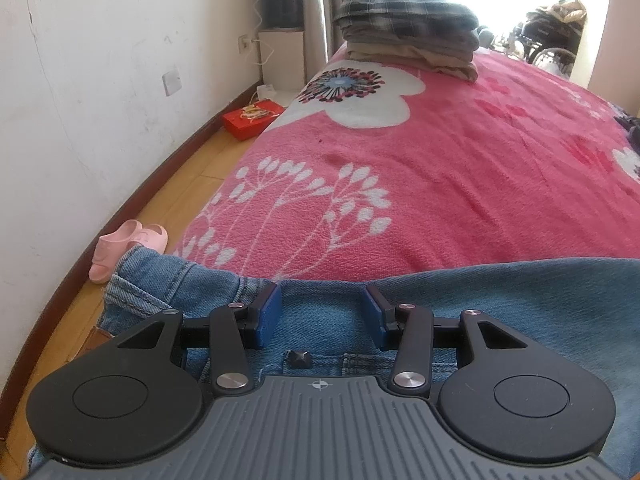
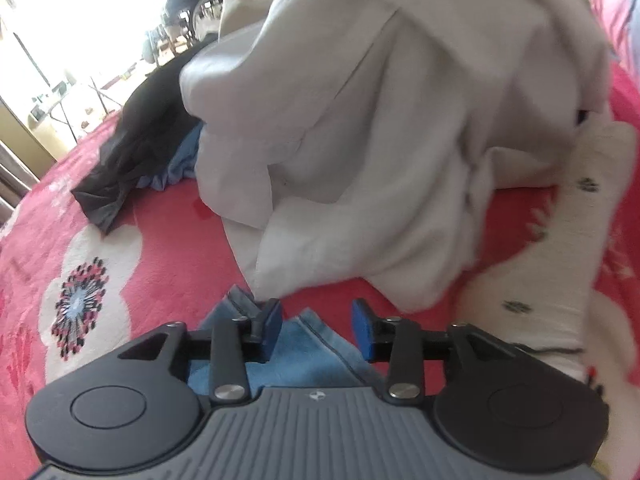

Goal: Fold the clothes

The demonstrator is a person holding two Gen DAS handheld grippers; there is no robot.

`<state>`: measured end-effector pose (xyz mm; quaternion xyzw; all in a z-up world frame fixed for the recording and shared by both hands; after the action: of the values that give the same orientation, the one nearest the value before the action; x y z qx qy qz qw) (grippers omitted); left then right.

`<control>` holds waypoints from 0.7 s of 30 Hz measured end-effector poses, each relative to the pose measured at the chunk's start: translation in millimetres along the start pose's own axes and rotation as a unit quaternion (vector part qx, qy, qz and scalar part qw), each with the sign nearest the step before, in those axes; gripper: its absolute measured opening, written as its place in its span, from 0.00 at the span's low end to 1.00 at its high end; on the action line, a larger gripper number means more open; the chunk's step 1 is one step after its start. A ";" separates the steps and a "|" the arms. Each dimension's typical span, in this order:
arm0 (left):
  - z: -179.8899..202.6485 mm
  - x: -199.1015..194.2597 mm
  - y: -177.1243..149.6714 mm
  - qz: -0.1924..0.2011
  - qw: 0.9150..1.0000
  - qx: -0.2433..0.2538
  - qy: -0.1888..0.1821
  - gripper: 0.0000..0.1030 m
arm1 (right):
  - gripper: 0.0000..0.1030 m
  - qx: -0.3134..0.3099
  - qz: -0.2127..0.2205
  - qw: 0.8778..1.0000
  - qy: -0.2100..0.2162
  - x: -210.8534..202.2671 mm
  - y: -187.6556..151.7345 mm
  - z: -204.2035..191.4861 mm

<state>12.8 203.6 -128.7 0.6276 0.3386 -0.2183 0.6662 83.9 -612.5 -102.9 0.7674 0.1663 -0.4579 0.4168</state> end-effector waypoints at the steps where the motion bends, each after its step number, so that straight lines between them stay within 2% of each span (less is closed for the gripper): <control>1: 0.2 0.3 0.1 0.000 1.000 0.001 0.001 0.44 | 0.44 0.000 -0.009 1.000 0.000 8.0 2.0 -2.9; 7: 1.8 1.5 -0.6 0.000 1.000 0.006 0.004 0.44 | 0.52 -0.005 -0.068 0.998 -0.011 44.1 3.7 -7.6; 10: 2.7 1.8 -0.4 -0.001 1.000 0.009 0.005 0.45 | 0.53 0.007 -0.075 0.997 0.000 47.1 0.9 -2.4; 12: 2.7 1.7 -0.2 -0.001 1.000 0.009 0.005 0.45 | 0.44 0.004 -0.070 0.998 0.009 44.7 -0.9 -1.0; 13: 2.7 1.5 -0.2 -0.001 1.000 0.009 0.005 0.45 | 0.28 -0.006 -0.065 0.998 0.011 42.7 -1.2 -2.4; 14: 2.8 1.4 -0.1 -0.001 1.000 0.010 0.005 0.45 | 0.18 -0.018 -0.060 0.998 0.011 39.5 -1.9 -4.5; 17: 3.1 1.3 0.2 -0.001 1.000 0.010 0.006 0.45 | 0.14 -0.046 -0.025 0.999 0.014 23.5 -3.6 -11.3; 21: 3.9 1.4 0.3 -0.001 1.000 0.011 0.007 0.45 | 0.13 -0.021 0.015 0.999 0.034 11.6 -0.4 -10.2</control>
<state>14.6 200.0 -129.6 0.6360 0.3418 -0.2180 0.6567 95.5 -605.7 -110.5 0.7759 0.1788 -0.4218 0.4336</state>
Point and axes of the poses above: each gripper's, at about its wrist camera, not at the fingertips, and x roughly the way its jaws point, z to its right, y to its top, the point moved 3 cm from there along x, roughly the way its jaws point, and after that the axes turned 2 degrees about z, right-handed, at the moved point
